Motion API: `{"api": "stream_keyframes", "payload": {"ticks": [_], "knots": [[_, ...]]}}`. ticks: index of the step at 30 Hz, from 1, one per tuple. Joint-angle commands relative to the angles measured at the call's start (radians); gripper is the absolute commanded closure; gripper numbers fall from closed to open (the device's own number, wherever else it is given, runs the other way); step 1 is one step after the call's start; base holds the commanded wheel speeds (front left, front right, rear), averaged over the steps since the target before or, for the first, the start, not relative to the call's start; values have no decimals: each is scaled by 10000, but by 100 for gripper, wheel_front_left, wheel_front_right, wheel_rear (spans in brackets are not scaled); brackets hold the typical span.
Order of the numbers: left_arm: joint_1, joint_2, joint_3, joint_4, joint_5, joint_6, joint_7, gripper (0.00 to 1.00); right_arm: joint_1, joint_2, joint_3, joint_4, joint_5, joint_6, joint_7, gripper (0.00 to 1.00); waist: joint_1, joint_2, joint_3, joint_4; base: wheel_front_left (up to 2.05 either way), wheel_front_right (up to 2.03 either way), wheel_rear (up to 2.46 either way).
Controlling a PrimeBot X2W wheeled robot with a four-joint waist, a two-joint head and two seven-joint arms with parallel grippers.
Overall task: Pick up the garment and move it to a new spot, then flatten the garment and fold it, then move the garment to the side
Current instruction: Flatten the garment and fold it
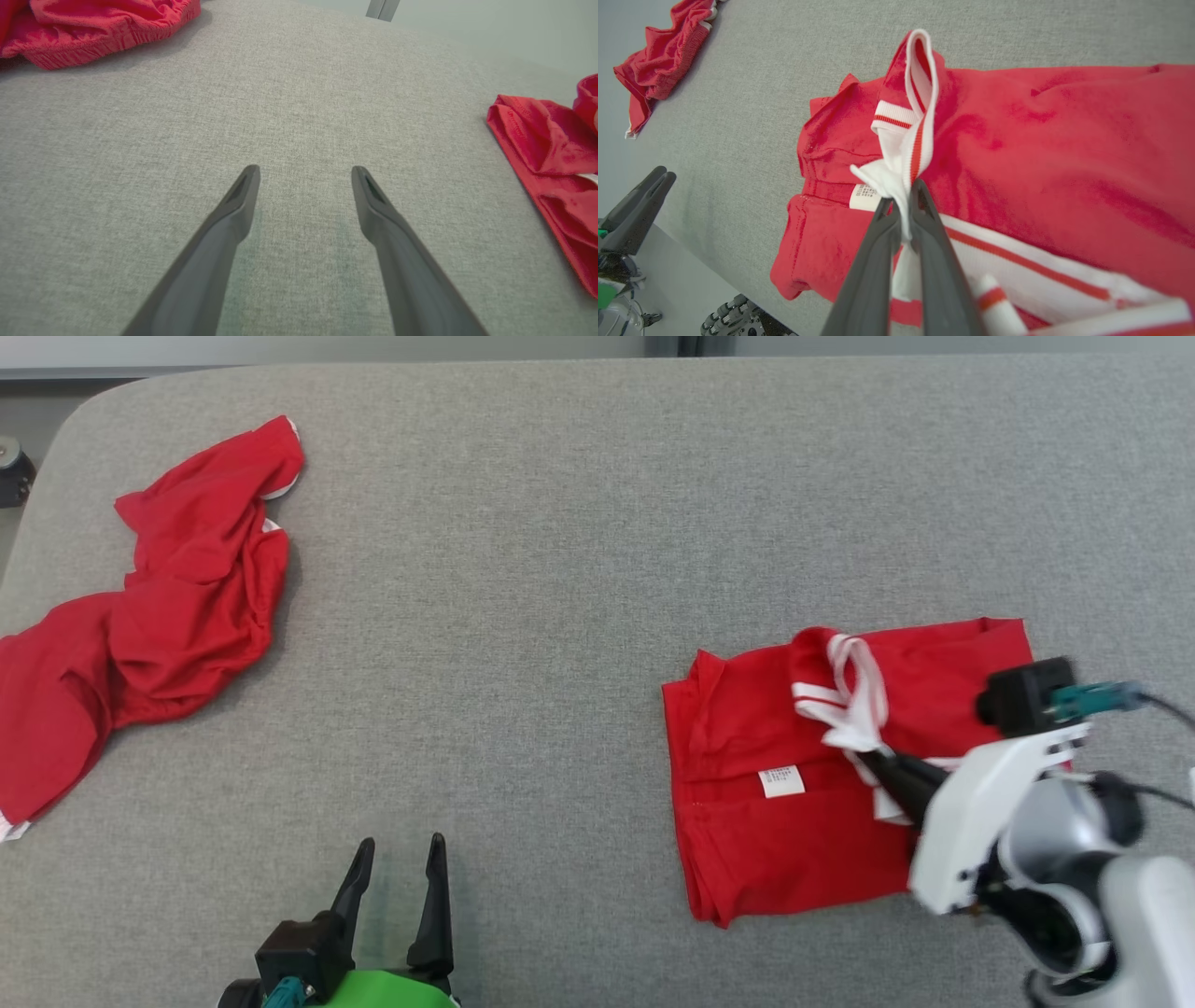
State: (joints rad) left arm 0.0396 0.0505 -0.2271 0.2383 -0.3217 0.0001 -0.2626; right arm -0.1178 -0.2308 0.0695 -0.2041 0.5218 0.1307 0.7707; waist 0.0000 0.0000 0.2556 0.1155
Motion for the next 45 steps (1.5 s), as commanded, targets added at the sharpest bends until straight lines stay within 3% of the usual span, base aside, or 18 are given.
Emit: {"api": "stream_keyframes", "payload": {"ticks": [1, 6, 9, 20, 21, 22, 23, 30, 38, 45], "knots": [[-131, 7, 57, 81, 24, 12, -29, 0, -134, 302, 242, 269, -171, 0, -347, 100, 0, 0, -53, 61, 0, 0, 0], [-47, 6, 116, 246, 114, 24, -29, 0, -351, 1167, 834, 1358, -665, 0, -1681, 100, 0, 0, -179, 197, 0, 0, 0], [83, 6, 149, 309, 156, 30, -29, 0, -415, 1358, 1012, 1726, -750, 0, -2134, 100, 0, 0, -248, 223, 0, 0, 0], [260, 6, -76, 314, 111, 133, -30, 0, -572, 1285, 2168, 2454, -1074, 0, -2545, 100, 0, 0, -706, 241, 0, 0, 0], [269, 6, -83, 316, 139, 144, -30, 0, -566, 1262, 2229, 2507, -1088, 0, -2597, 87, 0, 0, -757, 242, 0, 0, 0], [283, 6, -91, 329, 148, 145, -30, 0, -581, 1235, 2270, 2519, -1153, 0, -2695, 26, 0, 0, -800, 246, 0, 0, 0], [297, 6, -87, 325, 176, 153, -30, 0, -579, 1213, 2344, 2563, -1171, 0, -2774, 0, 0, 0, -863, 253, 0, 0, 0], [498, 5, 34, 239, 406, 219, -30, 0, -195, 932, 2213, 1915, -1020, 0, -4040, 0, 0, 0, -1398, 233, 0, 0, 0], [927, 7, 313, 61, 594, 290, -30, 0, 1109, 453, 126, 1163, -1780, 0, -6435, 0, 0, 0, -1968, -75, 0, 0, 0], [1207, 7, 481, -113, 794, 212, -30, 0, 2276, 135, -1657, 2349, -3447, 0, -9154, 0, 0, 0, -2266, -323, 0, 0, 0]]}}
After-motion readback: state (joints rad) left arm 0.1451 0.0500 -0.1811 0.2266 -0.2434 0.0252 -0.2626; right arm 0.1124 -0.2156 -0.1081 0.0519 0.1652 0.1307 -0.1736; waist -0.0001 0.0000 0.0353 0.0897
